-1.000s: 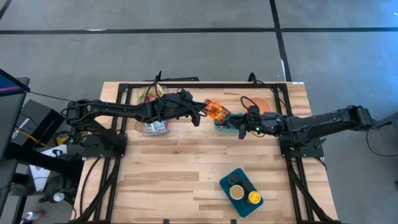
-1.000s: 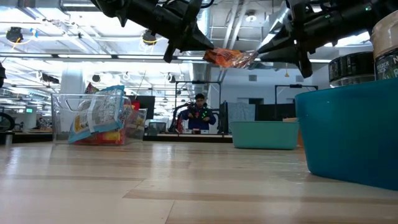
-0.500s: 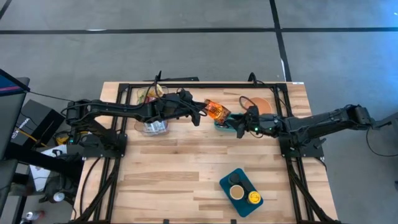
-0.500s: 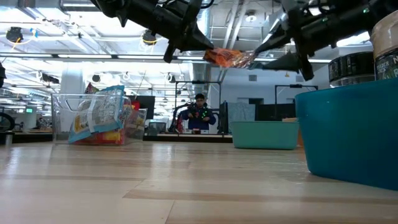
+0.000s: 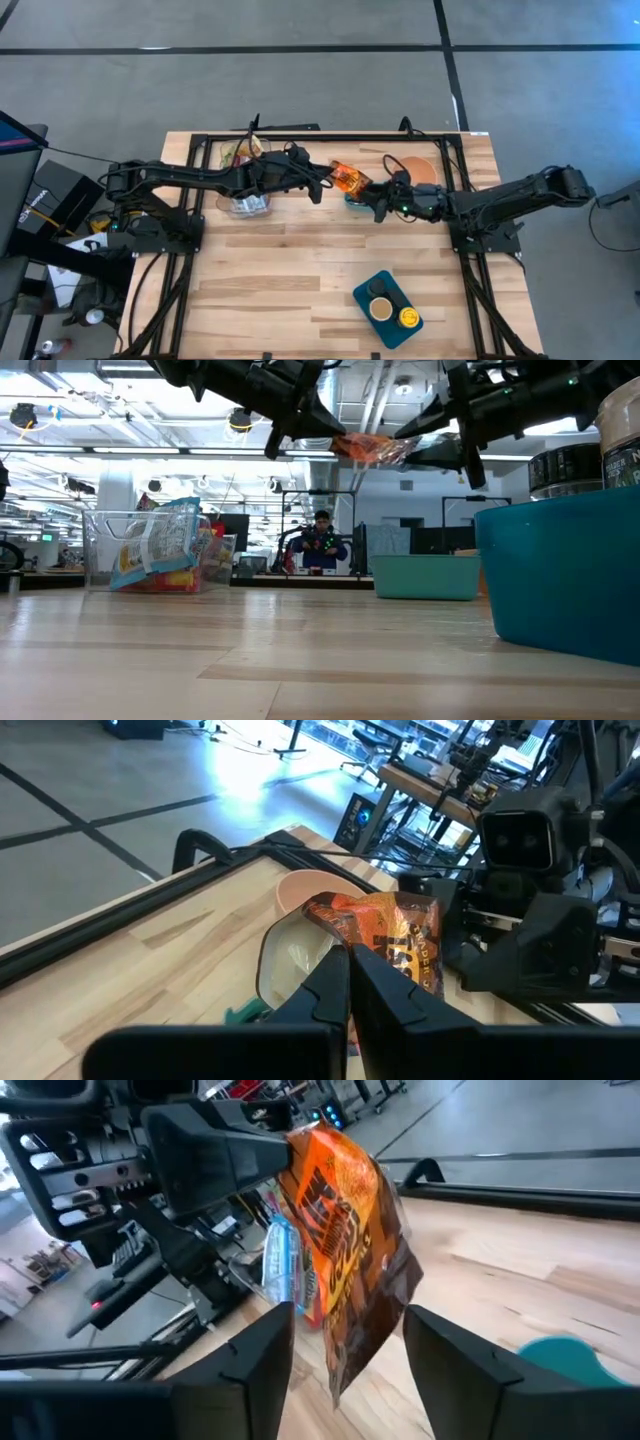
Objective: Pick & Place Food Item
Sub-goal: Put the orange seasoning pack into the blue bin
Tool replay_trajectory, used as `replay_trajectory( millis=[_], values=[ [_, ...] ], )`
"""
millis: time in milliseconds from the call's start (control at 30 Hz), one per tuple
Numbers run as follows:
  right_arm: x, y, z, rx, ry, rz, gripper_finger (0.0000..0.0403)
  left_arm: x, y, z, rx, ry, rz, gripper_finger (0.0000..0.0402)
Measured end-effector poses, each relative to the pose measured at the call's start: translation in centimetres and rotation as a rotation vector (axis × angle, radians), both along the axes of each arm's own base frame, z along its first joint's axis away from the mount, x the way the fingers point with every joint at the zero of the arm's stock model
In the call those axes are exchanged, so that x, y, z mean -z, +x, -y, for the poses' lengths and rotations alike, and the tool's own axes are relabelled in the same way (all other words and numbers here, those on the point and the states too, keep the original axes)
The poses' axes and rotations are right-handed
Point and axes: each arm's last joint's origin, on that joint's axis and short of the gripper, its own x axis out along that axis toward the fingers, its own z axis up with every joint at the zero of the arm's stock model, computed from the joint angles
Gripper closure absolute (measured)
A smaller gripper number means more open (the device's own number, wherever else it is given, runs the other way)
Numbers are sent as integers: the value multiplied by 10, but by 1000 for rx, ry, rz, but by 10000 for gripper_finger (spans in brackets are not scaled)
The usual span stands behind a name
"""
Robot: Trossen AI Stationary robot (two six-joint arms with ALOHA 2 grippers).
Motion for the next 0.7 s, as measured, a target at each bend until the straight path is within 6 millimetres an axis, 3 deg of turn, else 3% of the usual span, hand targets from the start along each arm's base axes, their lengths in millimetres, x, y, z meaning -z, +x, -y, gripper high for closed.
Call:
replay_trajectory(
  millis=[700],
  values=[
    [-4,1,0,4,16,55,383,-1,1,3,9,2,12,401]
  ],
)
